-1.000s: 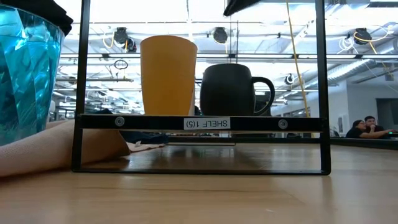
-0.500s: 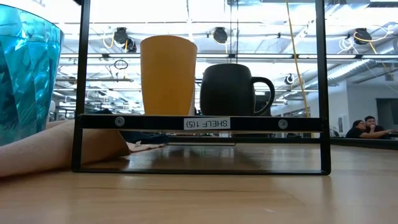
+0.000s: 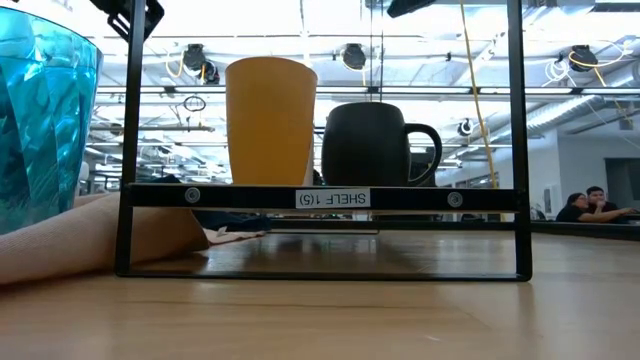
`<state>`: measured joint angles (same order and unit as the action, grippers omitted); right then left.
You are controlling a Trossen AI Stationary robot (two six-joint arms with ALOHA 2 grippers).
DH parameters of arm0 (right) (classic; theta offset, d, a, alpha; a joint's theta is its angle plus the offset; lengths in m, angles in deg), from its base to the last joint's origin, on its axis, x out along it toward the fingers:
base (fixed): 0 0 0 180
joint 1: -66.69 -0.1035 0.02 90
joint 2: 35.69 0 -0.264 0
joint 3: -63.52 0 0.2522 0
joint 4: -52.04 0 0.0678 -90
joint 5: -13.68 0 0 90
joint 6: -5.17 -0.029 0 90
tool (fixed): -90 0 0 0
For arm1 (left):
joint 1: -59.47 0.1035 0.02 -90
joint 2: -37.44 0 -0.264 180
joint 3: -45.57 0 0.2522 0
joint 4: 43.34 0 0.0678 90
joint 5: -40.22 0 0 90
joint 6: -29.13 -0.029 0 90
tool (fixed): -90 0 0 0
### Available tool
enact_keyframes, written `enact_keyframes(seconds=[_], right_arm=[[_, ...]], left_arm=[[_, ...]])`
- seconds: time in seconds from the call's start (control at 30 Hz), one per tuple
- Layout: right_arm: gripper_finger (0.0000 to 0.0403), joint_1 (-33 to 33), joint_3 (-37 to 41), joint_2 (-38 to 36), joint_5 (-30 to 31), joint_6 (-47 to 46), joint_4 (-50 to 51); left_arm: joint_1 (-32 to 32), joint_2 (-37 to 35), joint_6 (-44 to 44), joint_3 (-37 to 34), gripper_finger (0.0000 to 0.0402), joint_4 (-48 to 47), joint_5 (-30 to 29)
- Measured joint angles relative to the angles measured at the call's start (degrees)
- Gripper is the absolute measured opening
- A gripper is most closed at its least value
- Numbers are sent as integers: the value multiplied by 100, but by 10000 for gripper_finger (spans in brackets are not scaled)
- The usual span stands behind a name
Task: Stack small to large cups/mugs on shelf
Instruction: Put the transparent blue glass on the shelf
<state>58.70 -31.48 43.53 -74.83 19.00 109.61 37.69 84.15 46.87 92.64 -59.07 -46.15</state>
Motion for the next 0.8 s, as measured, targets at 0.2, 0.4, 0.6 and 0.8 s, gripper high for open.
enact_keyframes(seconds=[0.2, 0.4, 0.6, 0.8], right_arm=[[91, 6, 51, -4, 0, 82, -181], [91, 9, 51, -4, 0, 200, -259], [91, 15, 51, -4, 0, 205, -268], [91, 15, 51, -4, 0, 207, -172]], left_arm=[[0, 215, 430, 355, 218, -498, 272], [-49, 441, 1337, 1210, 241, -2849, 179], [-217, 832, 1852, 2155, 206, -4368, -183], [-243, 1274, 2139, 2825, 165, -5606, -311]])
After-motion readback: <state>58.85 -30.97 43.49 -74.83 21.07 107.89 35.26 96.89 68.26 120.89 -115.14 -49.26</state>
